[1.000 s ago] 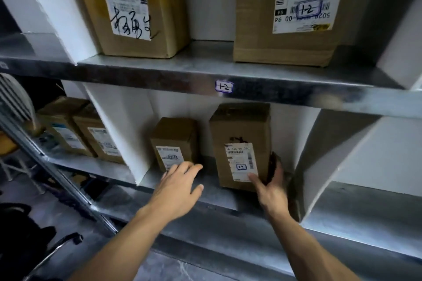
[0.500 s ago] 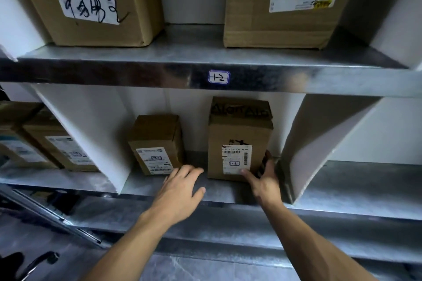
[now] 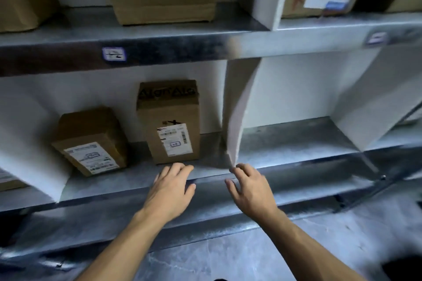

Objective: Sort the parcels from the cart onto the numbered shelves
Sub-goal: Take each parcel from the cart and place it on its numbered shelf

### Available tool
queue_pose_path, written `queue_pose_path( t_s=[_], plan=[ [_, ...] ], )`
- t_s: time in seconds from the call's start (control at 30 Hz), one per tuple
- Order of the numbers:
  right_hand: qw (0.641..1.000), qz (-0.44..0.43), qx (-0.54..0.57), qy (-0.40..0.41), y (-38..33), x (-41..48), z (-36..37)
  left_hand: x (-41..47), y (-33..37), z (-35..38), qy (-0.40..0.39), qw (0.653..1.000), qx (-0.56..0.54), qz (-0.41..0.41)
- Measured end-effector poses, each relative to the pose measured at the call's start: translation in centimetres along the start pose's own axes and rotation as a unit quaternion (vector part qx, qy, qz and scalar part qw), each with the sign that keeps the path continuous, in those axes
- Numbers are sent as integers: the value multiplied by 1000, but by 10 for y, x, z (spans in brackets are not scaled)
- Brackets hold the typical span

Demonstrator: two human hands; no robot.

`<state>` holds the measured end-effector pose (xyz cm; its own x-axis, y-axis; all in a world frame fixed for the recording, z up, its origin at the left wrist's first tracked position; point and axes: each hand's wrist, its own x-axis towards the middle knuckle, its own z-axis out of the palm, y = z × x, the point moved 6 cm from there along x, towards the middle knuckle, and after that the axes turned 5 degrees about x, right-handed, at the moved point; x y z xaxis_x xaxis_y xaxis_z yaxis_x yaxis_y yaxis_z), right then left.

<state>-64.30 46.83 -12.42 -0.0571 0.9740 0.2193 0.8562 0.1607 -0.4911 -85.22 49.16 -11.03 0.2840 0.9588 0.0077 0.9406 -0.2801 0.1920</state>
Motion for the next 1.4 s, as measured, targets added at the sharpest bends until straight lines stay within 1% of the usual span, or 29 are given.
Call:
queue_pose_path(
  t_s=[0.1, 0.17, 0.27, 0.4, 0.5, 0.67, 0.83, 0.9, 1.03, 1.27, 1.4],
  plan=[
    [995, 21, -94, -10, 46, -31, -40, 6, 56, 8, -6, 999, 7, 47],
    [990, 49, -135, -13, 77, -56, -68, 9, 101, 12, -7, 997, 6, 80],
    [978, 111, -174, -15, 122, -101, -111, 8, 177, 21, -7, 991, 3, 136],
    [951, 207, -230, -4, 185, -175, -169, 4, 288, 37, -7, 974, -7, 228],
    [933, 260, -246, 12, 225, -233, -213, -2, 373, 51, -11, 955, -10, 296],
    [890, 369, -269, 20, 280, -328, -282, -26, 505, 70, -15, 916, -16, 400],
    [847, 454, -272, 56, 315, -403, -335, -51, 612, 80, -15, 871, -19, 490],
    [832, 482, -267, 72, 327, -421, -349, -56, 645, 86, -14, 854, -18, 519],
    [808, 525, -255, 86, 356, -441, -365, -52, 697, 101, -16, 832, -17, 555],
    [777, 566, -252, 113, 444, -436, -413, -8, 809, 123, -11, 792, -14, 610],
    [764, 583, -249, 120, 496, -423, -445, 32, 873, 131, -17, 785, -24, 619]
  ],
)
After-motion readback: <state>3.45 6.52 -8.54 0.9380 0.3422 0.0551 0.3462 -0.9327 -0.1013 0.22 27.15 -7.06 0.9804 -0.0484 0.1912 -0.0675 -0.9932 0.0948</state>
